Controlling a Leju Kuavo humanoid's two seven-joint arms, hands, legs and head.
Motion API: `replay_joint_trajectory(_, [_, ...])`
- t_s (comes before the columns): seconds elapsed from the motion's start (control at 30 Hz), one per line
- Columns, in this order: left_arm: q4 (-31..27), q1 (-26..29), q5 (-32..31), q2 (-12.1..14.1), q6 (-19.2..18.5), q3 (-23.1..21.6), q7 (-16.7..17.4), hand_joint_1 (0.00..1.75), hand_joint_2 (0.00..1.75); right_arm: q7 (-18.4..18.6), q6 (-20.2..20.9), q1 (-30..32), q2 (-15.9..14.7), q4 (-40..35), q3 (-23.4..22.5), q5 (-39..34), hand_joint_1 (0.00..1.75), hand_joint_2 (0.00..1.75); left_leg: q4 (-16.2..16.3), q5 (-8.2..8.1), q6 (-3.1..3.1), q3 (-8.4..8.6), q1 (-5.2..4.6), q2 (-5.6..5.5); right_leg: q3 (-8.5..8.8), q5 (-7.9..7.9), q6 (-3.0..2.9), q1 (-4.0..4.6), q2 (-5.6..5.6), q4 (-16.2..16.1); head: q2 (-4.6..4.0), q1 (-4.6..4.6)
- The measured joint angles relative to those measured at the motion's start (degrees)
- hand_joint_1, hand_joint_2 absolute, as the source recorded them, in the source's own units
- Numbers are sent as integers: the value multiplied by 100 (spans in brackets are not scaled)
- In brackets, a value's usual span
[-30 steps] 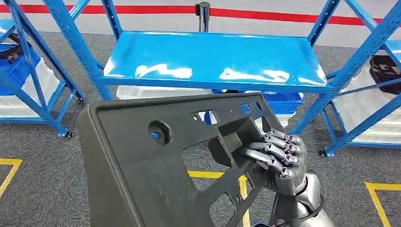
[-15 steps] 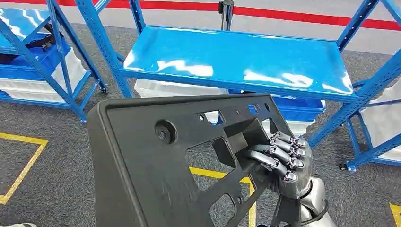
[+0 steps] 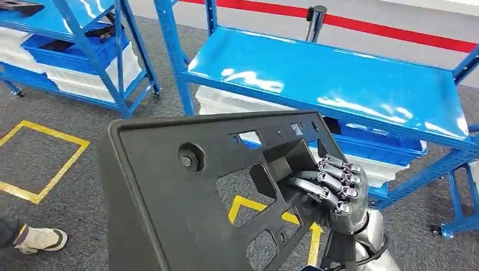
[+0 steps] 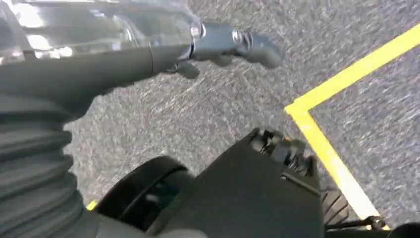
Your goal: Take the parts from the cabinet and place them on the table.
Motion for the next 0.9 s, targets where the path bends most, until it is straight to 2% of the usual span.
replay_joint_trajectory(0.03, [0,-9,0,2,0,0,15,0,175,0,-6,13,2,-2,0,0,175,175,1,16,23,-19,19,-76,-85,-167,13,-11,262,196,0,6])
replay_joint_trajectory(0.07, [0,-15,0,2,0,0,26,0,175,0,-9,20,2,0,-2,0,175,175,1,30,44,-34,30,-136,-247,-390,16,-20,398,570,0,48])
replay_joint_trajectory(0.1, [0,-13,0,0,0,-2,26,0,175,0,-9,28,2,0,-4,0,175,175,2,40,52,-51,34,-211,-458,-598,19,-24,464,1030,0,79])
replay_joint_trajectory(0.13, [0,-10,0,0,0,-2,26,0,175,0,-9,42,2,0,-2,0,175,175,3,54,47,-67,36,-288,-648,-734,23,-27,482,1437,0,87])
replay_joint_trajectory(0.17, [2,-10,0,0,0,-2,26,0,175,0,-9,49,2,2,0,-2,175,175,5,67,43,-77,40,-373,-757,-742,26,-29,485,1661,0,90])
replay_joint_trajectory(0.2, [2,-10,0,0,0,-2,28,0,175,0,-9,48,2,2,0,0,175,175,7,74,32,-77,50,-460,-711,-606,33,-33,486,1569,0,92])
replay_joint_trajectory(0.23, [2,-10,0,0,0,-2,28,0,175,0,-9,47,2,2,0,0,175,175,15,80,20,-74,66,-547,-549,-367,42,-41,494,1234,0,94])
replay_joint_trajectory(0.27, [0,-12,0,-4,-2,-2,28,0,175,0,-11,45,2,2,0,0,175,175,27,82,1,-73,86,-632,-326,-97,53,-62,549,765,0,92])
replay_joint_trajectory(0.3, [0,-17,2,-11,-7,-2,31,0,175,-2,-17,46,2,2,0,0,175,175,50,76,-30,-86,100,-710,-95,152,84,-113,786,253,0,100])
replay_joint_trajectory(0.33, [0,-26,2,-9,-9,-2,35,0,175,-2,-28,50,2,4,-2,7,175,175,76,82,-81,-131,81,-782,-31,57,108,-158,1133,102,0,116])
replay_joint_trajectory(0.37, [0,-43,4,-11,-13,-2,37,0,175,-2,-57,61,2,2,-4,9,175,175,121,91,-113,-197,89,-850,4,1,65,-154,1119,-50,0,126])
replay_joint_trajectory(0.4, [-2,-41,7,-11,-11,-2,39,0,175,-4,-63,69,2,4,-2,13,175,175,88,134,-172,-245,92,-915,2,5,48,-128,1051,3,0,107])
replay_joint_trajectory(0.47, [-2,-27,7,-11,-11,-2,41,0,175,-4,-72,61,2,4,0,17,175,175,38,191,-259,-268,115,-1047,0,31,-26,-123,929,0,0,92])
replay_joint_trajectory(0.5, [-2,-28,7,-9,-9,-2,44,0,175,-4,-74,56,4,4,0,15,175,175,55,167,-265,-275,129,-1018,3,52,-72,-184,836,-25,0,88])
replay_joint_trajectory(0.53, [-2,-30,7,-11,-7,-2,52,0,175,-4,-74,53,4,4,0,17,175,175,235,36,-275,-334,73,-632,11,48,-112,-171,763,-26,0,43])
replay_joint_trajectory(0.57, [-2,-42,7,-11,-7,-2,50,0,175,-4,-79,60,4,4,0,15,175,175,624,-192,-282,-504,64,-416,10,45,-142,-148,672,-25,0,-7])
replay_joint_trajectory(0.63, [-4,-76,11,-11,-4,-2,35,0,175,-4,-79,75,4,4,0,15,175,175,1558,-597,-287,-880,65,-289,10,39,-161,-111,500,-25,0,-18])
replay_joint_trajectory(0.67, [-7,-91,13,-11,-4,-2,35,0,175,-4,-79,79,4,4,0,15,175,175,1857,-673,-286,-973,65,-274,13,36,-166,-100,409,-24,0,-18])
replay_joint_trajectory(0.7, [-7,-93,13,-11,-4,-2,37,0,175,-4,-79,80,4,4,0,15,175,175,1850,-622,-283,-932,66,-269,16,35,-167,-95,336,-24,0,-17])
replay_joint_trajectory(0.73, [-7,-85,13,-11,-7,-2,52,0,175,-4,-79,80,4,4,0,17,175,175,1586,-464,-276,-773,65,-253,19,34,-166,-89,270,-23,0,-22])
replay_joint_trajectory(0.77, [-7,-74,7,-11,-7,-2,65,0,175,-4,-81,78,4,4,0,18,175,175,1073,-223,-260,-503,61,-201,28,32,-163,-85,211,-23,0,-22])
replay_joint_trajectory(0.8, [-7,-67,2,-11,-7,-4,63,0,175,-4,-81,78,4,4,0,17,175,175,546,-2,-235,-232,47,-58,47,21,-152,-82,162,-23,0,-22])
replay_joint_trajectory(0.83, [-7,-41,-2,-11,-9,-4,70,0,175,-4,-81,79,4,4,0,17,175,175,190,43,-203,-66,10,212,54,13,-144,-73,113,-23,0,-22])
replay_joint_trajectory(0.87, [-7,-35,-4,-11,-9,-9,72,0,175,-4,-83,83,4,4,-2,17,175,175,66,3,-179,-38,-64,286,36,1,-118,-15,74,7,0,-33])
replay_joint_trajectory(0.9, [-7,-30,-4,-11,-7,-9,74,0,175,-4,-87,87,4,4,-4,18,175,175,91,-4,-138,-85,-50,235,18,17,-94,-19,15,-6,0,-18])
